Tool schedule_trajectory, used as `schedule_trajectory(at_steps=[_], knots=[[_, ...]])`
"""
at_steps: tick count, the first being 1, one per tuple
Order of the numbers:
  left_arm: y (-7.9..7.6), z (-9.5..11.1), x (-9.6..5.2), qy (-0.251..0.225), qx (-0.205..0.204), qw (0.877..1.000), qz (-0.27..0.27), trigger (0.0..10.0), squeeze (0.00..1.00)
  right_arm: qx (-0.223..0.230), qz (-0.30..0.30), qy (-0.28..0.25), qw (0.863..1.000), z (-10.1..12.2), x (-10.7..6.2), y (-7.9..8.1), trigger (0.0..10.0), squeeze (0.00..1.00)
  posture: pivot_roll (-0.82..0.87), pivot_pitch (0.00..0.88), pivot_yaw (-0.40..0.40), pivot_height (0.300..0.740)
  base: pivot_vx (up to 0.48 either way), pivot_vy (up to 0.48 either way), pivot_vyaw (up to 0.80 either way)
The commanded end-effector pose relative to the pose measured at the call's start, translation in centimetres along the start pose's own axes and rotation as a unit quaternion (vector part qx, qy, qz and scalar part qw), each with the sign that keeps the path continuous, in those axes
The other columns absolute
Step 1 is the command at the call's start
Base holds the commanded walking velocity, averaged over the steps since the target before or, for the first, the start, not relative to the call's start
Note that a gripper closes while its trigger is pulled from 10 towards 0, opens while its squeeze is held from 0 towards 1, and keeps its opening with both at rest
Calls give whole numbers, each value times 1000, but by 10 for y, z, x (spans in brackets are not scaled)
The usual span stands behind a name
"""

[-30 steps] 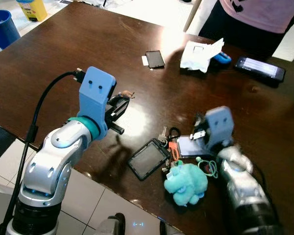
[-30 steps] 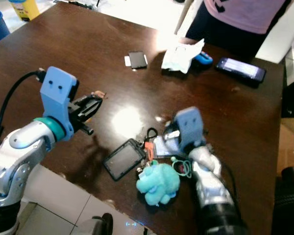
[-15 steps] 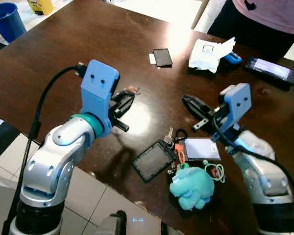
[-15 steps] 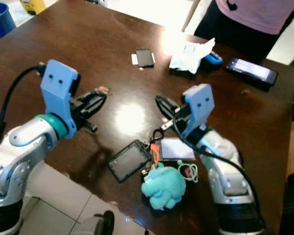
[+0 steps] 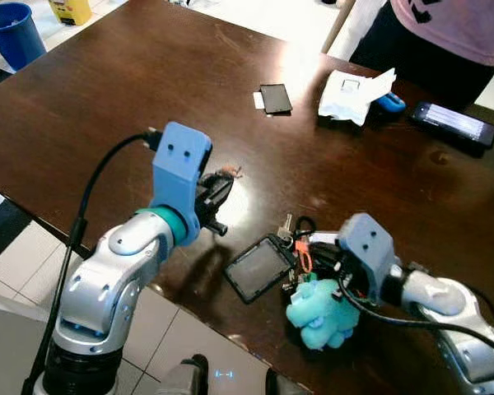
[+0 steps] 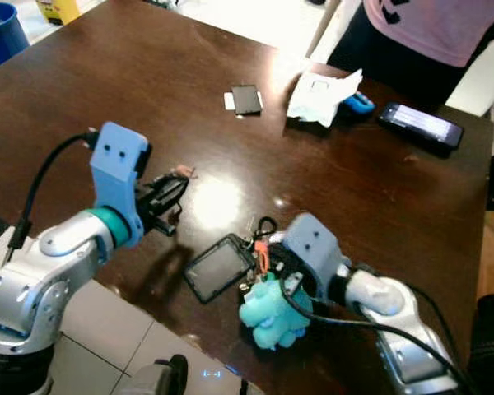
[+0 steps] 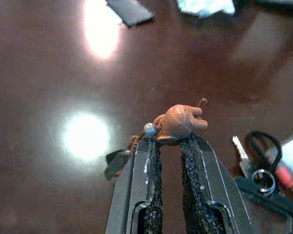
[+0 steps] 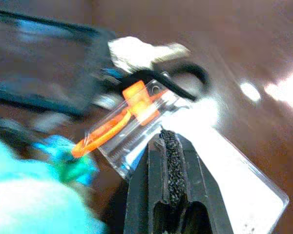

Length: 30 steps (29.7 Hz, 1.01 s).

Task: Hang keys on a hook

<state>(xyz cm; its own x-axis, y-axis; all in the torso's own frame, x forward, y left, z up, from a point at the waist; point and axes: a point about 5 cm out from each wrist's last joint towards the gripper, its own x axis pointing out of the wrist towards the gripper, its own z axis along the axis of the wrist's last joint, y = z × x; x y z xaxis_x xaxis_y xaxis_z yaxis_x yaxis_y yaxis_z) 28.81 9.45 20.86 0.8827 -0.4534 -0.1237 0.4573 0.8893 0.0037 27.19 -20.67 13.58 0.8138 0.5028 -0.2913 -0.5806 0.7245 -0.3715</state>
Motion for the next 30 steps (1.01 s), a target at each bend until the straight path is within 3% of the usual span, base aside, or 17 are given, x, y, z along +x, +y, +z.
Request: schedule_trajectory(at_steps=[1,11,13,18,19,25,30], knots=[[-5,-7,3,11,-1,1000,-6,10000,0,9,-47,7,999,-12,-3,-5,10000,0,-35,102,59,740,0,0,0],[-5,-9,8,14,-3,1000,-7,10000,0,35,-116,-40,992,-4,-7,-17,10000,0,-49,103,68,740,0,0,0],[-5,-10,9,15,-3,1000,-6,10000,0,56,-148,-70,985,5,-2,-24,10000,0,-51,103,70,740,0,0,0],[-5,-11,10,16,-3,1000,-6,10000,0,68,-153,-78,983,8,2,-25,10000,0,-51,103,70,740,0,0,0],[-6,-12,10,17,-3,1000,-6,10000,0,74,-151,-81,982,11,10,-27,10000,1000,-58,105,77,740,0,0,0],[-6,-15,10,20,-3,1000,-2,10000,0,76,-144,-83,983,19,32,-33,10000,1000,-45,110,73,740,0,0,0],[-5,-16,10,21,-3,1000,1,10000,0,77,-145,-83,983,21,37,-34,10000,1000,-45,110,73,740,0,0,0]])
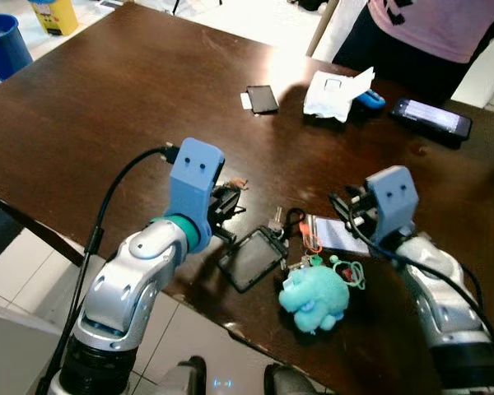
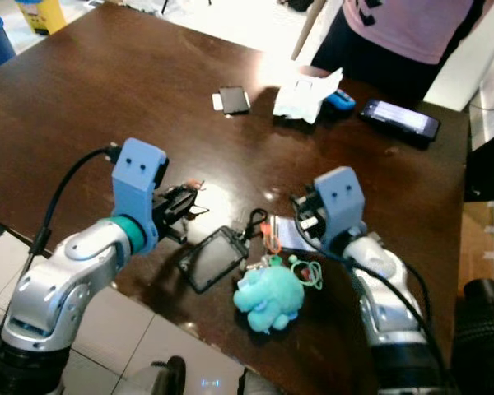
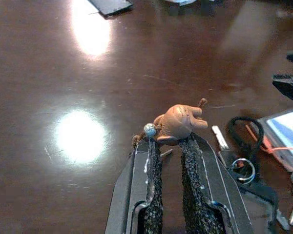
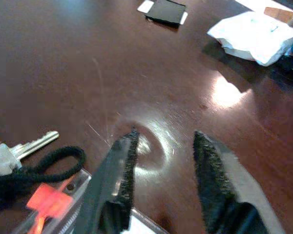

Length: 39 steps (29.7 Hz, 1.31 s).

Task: Hang keys on a hook

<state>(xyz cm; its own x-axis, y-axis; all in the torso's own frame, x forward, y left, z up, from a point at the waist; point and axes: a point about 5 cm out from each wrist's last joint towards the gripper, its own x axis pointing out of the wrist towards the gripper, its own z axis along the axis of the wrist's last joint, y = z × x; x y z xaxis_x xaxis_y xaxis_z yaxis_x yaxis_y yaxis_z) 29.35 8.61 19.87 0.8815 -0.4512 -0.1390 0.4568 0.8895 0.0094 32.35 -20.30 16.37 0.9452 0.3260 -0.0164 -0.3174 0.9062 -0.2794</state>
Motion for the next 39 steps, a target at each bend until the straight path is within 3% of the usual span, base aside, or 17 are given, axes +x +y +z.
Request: schedule_trajectory(at_steps=[1,2,3,6,10,12,18,25,39], knots=[[1,-8,0,13,-5,1000,3,10000,0,5,7,16,1000,-8,4,5,10000,1000,-33,113,69,740,0,0,0],[1,-8,-1,13,-5,1000,6,10000,0,1,29,18,999,-8,7,12,10000,275,-25,115,67,740,0,0,0],[2,-8,-2,14,-5,1000,8,10000,0,-8,53,16,998,-8,7,20,10000,0,-25,115,67,740,0,0,0],[2,-8,-3,14,-5,1000,10,10000,0,-14,69,14,997,-7,7,24,10000,0,-25,115,67,740,0,0,0],[5,-8,-5,13,-4,1000,17,10000,0,-75,117,-13,990,1,-1,34,10000,0,-2,121,64,740,0,0,0],[6,-8,-5,13,-4,1000,18,10000,0,-80,128,-25,988,6,-3,35,10000,0,-4,122,66,740,0,0,0],[5,-8,-5,14,-3,1000,17,10000,0,-73,145,-33,986,10,-6,38,10000,0,-9,123,72,740,0,0,0],[5,-8,-4,15,-2,1000,14,10000,0,-45,142,15,989,-15,-13,44,10000,0,-10,128,82,740,0,0,0],[6,-9,-6,19,-3,1000,17,10000,0,-38,156,61,985,-34,-9,52,10000,0,9,138,84,740,0,0,0]])
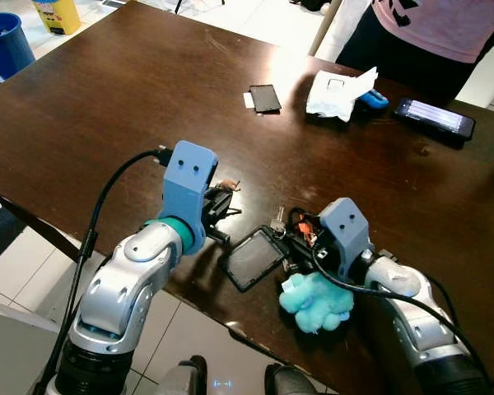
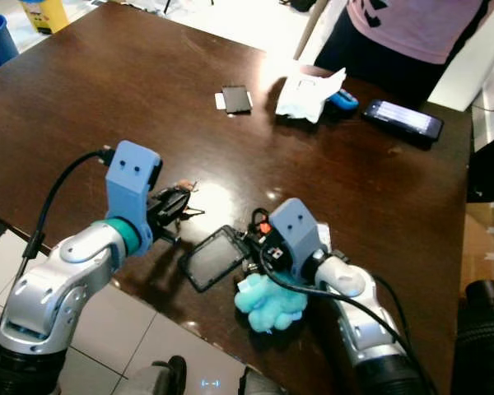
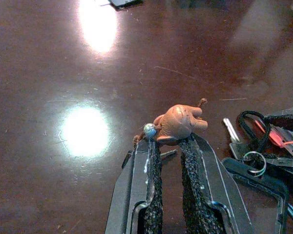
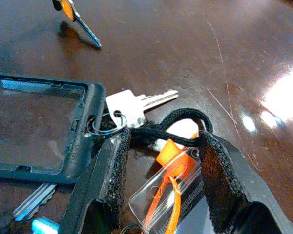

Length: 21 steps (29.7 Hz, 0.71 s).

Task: Hang keys on a hook

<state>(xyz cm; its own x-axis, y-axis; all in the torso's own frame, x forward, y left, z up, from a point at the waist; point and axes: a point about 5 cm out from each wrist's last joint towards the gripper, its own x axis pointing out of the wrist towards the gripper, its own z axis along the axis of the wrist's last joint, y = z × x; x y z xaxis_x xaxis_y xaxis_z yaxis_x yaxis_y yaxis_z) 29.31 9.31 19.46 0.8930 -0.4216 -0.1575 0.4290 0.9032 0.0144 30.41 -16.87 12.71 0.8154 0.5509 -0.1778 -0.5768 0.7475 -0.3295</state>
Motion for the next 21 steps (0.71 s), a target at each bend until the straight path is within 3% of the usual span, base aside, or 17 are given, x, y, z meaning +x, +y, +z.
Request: schedule_trajectory(at_steps=[1,3,4,5,6,7,8,10,11,13,14,15,16,21], knots=[[0,-5,-3,10,-4,1000,2,10000,0,7,1,29,1000,-11,1,3,10000,0,9,138,84,740,0,0,0],[0,-6,-3,11,-4,1000,3,10000,0,7,-10,34,999,-12,4,1,10000,0,11,140,83,740,0,0,0],[0,-6,-4,12,-5,1000,4,10000,0,5,-23,36,999,-12,7,-1,9216,0,11,140,83,740,0,0,0],[0,-7,-4,12,-5,1000,5,10000,0,5,-34,36,999,-11,10,-3,7098,0,11,140,83,740,0,0,0],[0,-7,-4,12,-5,1000,5,10000,0,5,-34,36,999,-11,10,-3,7098,0,11,140,83,740,0,0,0],[0,-7,-4,12,-6,1000,5,10000,0,4,-41,35,999,-10,12,-4,5333,0,11,140,83,740,0,0,0],[0,-7,-3,12,-6,1000,5,10000,0,4,-47,34,998,-10,14,-4,4510,0,17,140,83,740,0,0,0],[1,-7,-3,13,-6,1000,6,10000,0,5,-50,34,998,-10,15,-4,4196,0,17,140,83,740,0,0,0],[1,-7,-3,13,-6,1000,7,10000,0,5,-53,33,998,-10,16,-4,2902,0,17,140,83,740,0,0,0],[1,-7,-4,13,-6,1000,7,10000,0,5,-56,32,998,-10,17,-4,2667,0,17,140,83,740,0,0,0],[2,-7,-4,13,-6,1000,8,10000,0,6,-60,32,998,-10,18,-4,941,0,22,136,84,740,0,0,0],[2,-7,-4,13,-6,1000,9,10000,0,6,-62,31,998,-10,19,-5,941,0,22,136,84,740,0,0,0],[2,-8,-4,14,-6,1000,10,10000,0,8,-65,30,997,-9,20,-5,0,0,22,136,84,740,0,0,0],[3,-8,-3,15,-5,1000,10,10000,0,10,-69,24,997,-8,21,-5,0,0,21,132,86,740,0,0,0]])
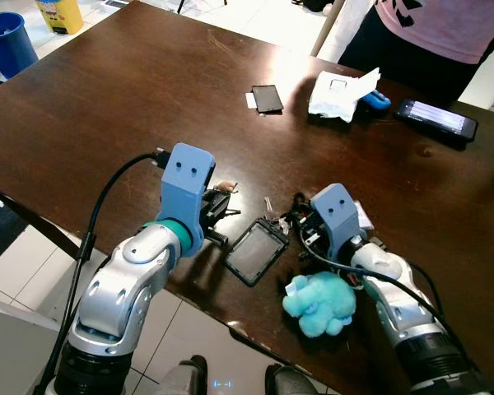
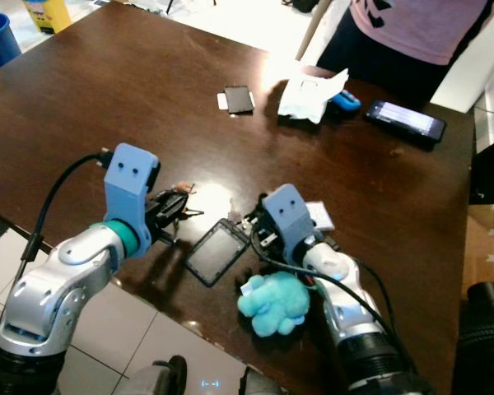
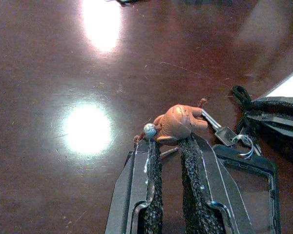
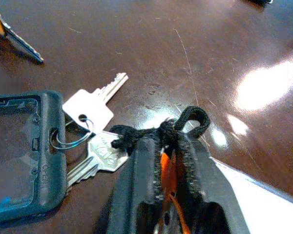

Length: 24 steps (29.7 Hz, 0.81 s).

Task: Hang keys on a hook

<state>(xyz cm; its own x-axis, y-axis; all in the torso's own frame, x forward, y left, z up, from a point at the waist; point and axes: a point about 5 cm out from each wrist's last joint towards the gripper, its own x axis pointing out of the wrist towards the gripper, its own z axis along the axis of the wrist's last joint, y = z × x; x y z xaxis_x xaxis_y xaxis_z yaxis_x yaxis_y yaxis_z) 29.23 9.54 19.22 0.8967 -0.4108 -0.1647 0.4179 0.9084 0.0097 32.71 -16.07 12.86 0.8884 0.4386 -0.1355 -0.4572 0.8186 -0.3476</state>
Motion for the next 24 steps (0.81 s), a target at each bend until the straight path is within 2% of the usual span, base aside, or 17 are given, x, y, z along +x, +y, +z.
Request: schedule_trajectory(at_steps=[1,7,11,12,13,14,17,19,22,24], knots=[[1,-6,-2,12,-2,1000,5,10000,0,7,1,22,1000,-11,-2,3,0,0,21,132,86,740,0,0,0],[1,-6,-1,13,-1,1000,4,10000,0,8,-9,9,1000,-8,-2,0,0,0,15,127,89,740,0,0,0],[1,-7,-1,13,-1,1000,3,10000,0,14,-22,-20,999,2,-3,-5,0,0,10,121,89,740,0,0,0],[0,-7,0,13,-1,1000,2,10000,0,20,-35,-47,998,11,-4,-10,2431,0,10,121,89,740,0,0,0],[0,-7,0,13,-1,1000,2,10000,0,26,-51,-78,995,23,-5,-15,10000,0,10,121,89,740,0,0,0],[0,-7,0,13,-1,1000,2,10000,0,26,-51,-78,995,23,-5,-15,10000,0,10,121,89,740,0,0,0],[0,-7,0,13,0,1000,2,10000,0,48,-82,-141,985,46,-12,-24,10000,0,6,115,89,740,0,0,0],[0,-7,0,13,0,1000,2,10000,0,48,-82,-141,985,46,-12,-24,10000,0,6,115,89,740,0,0,0],[1,-8,0,14,0,1000,3,10000,0,105,-107,-190,970,63,-21,-30,10000,0,2,116,94,740,0,0,0],[2,-8,0,15,0,1000,3,10000,0,145,-123,-201,961,63,-24,-33,10000,0,-5,118,98,740,0,0,0]])
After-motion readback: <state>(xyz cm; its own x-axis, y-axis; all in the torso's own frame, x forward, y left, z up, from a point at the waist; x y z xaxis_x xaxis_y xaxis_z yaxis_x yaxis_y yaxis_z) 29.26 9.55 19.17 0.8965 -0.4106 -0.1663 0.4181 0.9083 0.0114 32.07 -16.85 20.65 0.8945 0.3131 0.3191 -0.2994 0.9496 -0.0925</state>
